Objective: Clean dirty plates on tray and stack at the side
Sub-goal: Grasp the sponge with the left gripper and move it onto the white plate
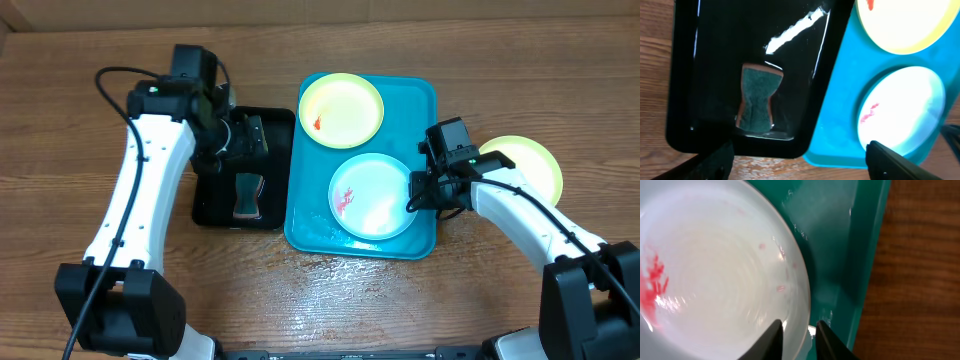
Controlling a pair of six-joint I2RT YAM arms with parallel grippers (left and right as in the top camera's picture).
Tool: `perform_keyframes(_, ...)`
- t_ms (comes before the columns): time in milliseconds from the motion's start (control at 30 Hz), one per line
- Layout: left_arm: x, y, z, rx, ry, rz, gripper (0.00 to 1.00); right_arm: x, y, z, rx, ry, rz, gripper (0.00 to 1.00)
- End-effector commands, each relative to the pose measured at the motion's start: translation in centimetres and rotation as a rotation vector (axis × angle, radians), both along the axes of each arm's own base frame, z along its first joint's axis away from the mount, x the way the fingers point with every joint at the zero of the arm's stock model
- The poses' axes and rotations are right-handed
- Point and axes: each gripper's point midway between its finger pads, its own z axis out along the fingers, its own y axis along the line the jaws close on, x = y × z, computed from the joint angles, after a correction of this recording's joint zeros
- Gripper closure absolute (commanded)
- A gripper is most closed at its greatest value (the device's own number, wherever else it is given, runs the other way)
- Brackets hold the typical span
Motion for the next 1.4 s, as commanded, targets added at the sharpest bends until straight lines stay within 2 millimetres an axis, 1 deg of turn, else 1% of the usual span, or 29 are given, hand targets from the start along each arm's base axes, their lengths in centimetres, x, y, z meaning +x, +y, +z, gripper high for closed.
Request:
perform_keyframes(0,-0.1,0.4,-1.4,0.144,0.011,-0.045,0.21,1.9,0.8,3.9,0.048,-0.095,0.019,0.74)
perform_keyframes(100,-0.4,0.4,-3.1,0.213,0.046,-0.058,0.23,2.1,0.9,5.6,0.058,-0.131,0.019,0.73)
perform_keyframes(167,-0.7,0.7,-5.0,0.253,0.102,-0.036,0.24,2.1,0.9,6.3,0.063,-0.147,0.019,0.7)
perform_keyframes(200,-0.8,0.8,-5.8,0.261,0.125,-0.033,0.27,2.0,0.9,6.4,0.063,-0.148,0.019,0.7)
perform_keyframes(267,-1.2,0.9,-7.8,0.275,0.19,-0.03,0.37,1.6,0.8,6.3,0.061,-0.133,0.013,0.69)
perform_keyframes(333,-1.6,1.3,-10.0,0.284,0.264,0.005,0.46,1.0,0.6,6.1,0.059,-0.103,-0.005,0.69)
perform_keyframes(367,-1.8,1.6,-10.9,0.288,0.297,0.02,0.53,0.7,0.5,5.9,0.055,-0.089,-0.007,0.69)
perform_keyframes(400,-1.9,1.8,-11.7,0.291,0.324,0.035,0.58,0.5,0.4,5.8,0.051,-0.078,-0.007,0.69)
perform_keyframes(500,-2.5,1.7,-13.5,0.248,0.395,0.052,0.6,-0.2,0.2,5.6,0.042,-0.048,-0.008,0.69)
perform_keyframes(567,-2.7,1.9,-14.4,0.238,0.425,0.06,0.61,-0.5,0.1,5.5,0.036,-0.036,-0.009,0.69)
perform_keyframes(667,-2.8,2.1,-15.1,0.245,0.442,0.059,0.61,-0.7,0.0,5.4,0.035,-0.024,-0.035,0.69)
perform_keyframes(700,-2.7,2.0,-15.2,0.244,0.44,0.052,0.61,-0.7,-0.3,5.4,0.028,-0.018,-0.069,0.69)
perform_keyframes(733,-2.6,2.0,-15.3,0.245,0.436,0.049,0.65,-0.7,-0.9,5.2,0.003,-0.013,-0.129,0.69)
perform_keyframes(767,-2.5,2.0,-15.3,0.244,0.433,0.049,0.73,-0.7,-1.6,5.2,-0.021,-0.014,-0.177,0.69)
perform_keyframes(833,-2.4,2.0,-15.3,0.242,0.43,0.05,0.96,-0.4,-2.9,5.2,-0.06,-0.023,-0.254,0.68)
perform_keyframes(967,-2.4,2.0,-15.0,0.241,0.425,0.037,0.96,0.3,-4.9,5.2,-0.072,-0.033,-0.325,0.65)
perform_keyframes(1033,-2.4,2.0,-14.3,0.241,0.421,0.038,0.96,0.6,-5.4,5.2,-0.055,-0.035,-0.314,0.62)
perform_keyframes(1067,-2.2,2.0,-13.8,0.239,0.411,0.037,0.96,0.7,-5.6,5.2,-0.046,-0.036,-0.297,0.62)
perform_keyframes(1133,-1.6,1.9,-12.5,0.232,0.369,0.031,0.96,0.7,-5.3,5.1,-0.005,-0.031,-0.248,0.6)
perform_keyframes(1267,-0.1,1.7,-8.2,0.209,0.226,0.033,0.96,0.1,-3.3,4.4,0.102,0.001,-0.111,0.56)
perform_keyframes(1367,0.5,1.6,-5.1,0.191,0.12,0.04,0.96,0.0,-2.7,3.4,0.13,0.022,-0.095,0.54)
